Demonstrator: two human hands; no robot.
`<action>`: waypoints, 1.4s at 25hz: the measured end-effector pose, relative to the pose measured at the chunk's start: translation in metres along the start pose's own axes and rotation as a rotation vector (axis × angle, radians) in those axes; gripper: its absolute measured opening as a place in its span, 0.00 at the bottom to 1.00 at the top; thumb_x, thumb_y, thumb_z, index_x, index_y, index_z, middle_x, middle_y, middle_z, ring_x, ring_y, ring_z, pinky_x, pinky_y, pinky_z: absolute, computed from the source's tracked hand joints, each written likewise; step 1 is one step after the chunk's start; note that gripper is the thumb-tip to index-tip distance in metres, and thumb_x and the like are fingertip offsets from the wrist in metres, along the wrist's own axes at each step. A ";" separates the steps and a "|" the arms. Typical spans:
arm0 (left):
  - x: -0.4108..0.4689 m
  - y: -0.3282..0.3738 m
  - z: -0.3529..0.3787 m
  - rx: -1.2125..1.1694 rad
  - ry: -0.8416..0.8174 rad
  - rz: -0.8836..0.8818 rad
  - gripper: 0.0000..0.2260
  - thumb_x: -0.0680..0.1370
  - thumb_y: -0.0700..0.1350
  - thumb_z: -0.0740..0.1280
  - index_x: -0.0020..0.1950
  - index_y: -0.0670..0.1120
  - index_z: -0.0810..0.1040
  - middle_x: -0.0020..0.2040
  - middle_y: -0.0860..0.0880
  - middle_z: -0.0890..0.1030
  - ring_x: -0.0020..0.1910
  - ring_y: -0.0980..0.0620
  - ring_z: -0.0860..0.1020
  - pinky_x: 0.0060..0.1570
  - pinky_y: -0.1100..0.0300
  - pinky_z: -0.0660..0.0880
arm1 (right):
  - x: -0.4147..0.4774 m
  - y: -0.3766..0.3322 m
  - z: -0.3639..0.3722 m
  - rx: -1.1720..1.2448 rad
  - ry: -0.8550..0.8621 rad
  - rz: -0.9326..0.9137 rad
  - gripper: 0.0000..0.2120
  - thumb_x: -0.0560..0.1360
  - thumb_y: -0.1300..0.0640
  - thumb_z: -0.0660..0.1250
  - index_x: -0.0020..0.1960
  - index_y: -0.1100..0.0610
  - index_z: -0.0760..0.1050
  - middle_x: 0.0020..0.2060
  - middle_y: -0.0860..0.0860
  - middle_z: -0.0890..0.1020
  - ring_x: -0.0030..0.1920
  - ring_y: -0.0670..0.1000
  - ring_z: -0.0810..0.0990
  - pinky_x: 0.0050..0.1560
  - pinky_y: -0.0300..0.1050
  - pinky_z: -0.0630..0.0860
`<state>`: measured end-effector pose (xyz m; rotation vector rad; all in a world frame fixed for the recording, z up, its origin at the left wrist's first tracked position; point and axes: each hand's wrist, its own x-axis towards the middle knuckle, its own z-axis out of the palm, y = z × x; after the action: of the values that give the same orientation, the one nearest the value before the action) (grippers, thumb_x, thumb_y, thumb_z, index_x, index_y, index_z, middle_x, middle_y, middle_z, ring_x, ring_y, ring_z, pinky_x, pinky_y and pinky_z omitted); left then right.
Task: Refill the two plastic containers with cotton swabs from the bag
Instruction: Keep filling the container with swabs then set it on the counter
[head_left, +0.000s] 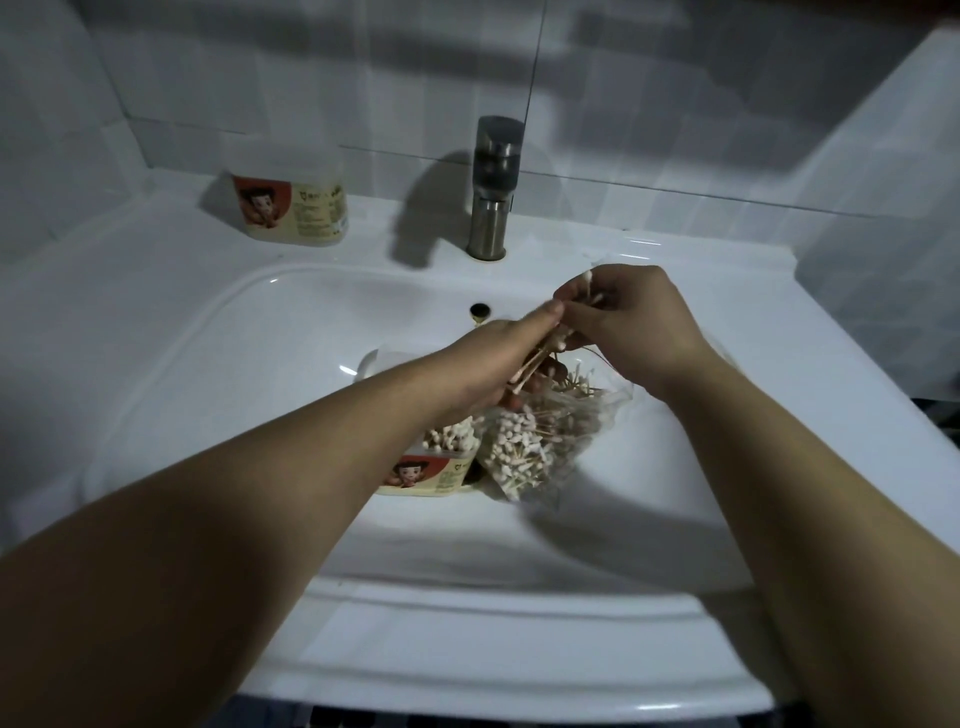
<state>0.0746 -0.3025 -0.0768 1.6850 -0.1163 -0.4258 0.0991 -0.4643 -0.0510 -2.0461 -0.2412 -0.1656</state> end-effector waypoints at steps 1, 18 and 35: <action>0.001 -0.002 -0.001 0.059 0.012 0.023 0.18 0.84 0.57 0.60 0.59 0.45 0.80 0.46 0.48 0.83 0.39 0.53 0.76 0.37 0.58 0.70 | 0.000 0.000 0.000 -0.029 0.005 -0.009 0.04 0.74 0.66 0.71 0.43 0.58 0.83 0.35 0.53 0.85 0.37 0.54 0.87 0.51 0.59 0.84; 0.004 0.001 -0.009 0.268 0.290 0.204 0.11 0.87 0.50 0.53 0.56 0.51 0.74 0.44 0.54 0.74 0.43 0.54 0.73 0.50 0.53 0.74 | 0.000 -0.005 -0.008 0.393 0.023 0.195 0.09 0.76 0.77 0.65 0.48 0.66 0.79 0.40 0.60 0.83 0.38 0.56 0.82 0.44 0.41 0.83; 0.006 0.003 -0.010 -0.029 0.150 0.034 0.12 0.82 0.35 0.54 0.62 0.41 0.74 0.38 0.47 0.68 0.31 0.53 0.64 0.32 0.57 0.61 | -0.002 -0.001 0.007 0.156 -0.065 0.093 0.09 0.80 0.56 0.67 0.53 0.61 0.82 0.45 0.55 0.87 0.34 0.53 0.81 0.39 0.48 0.80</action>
<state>0.0840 -0.2959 -0.0737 1.6775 -0.0281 -0.2734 0.0967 -0.4579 -0.0542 -1.9049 -0.1929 -0.0223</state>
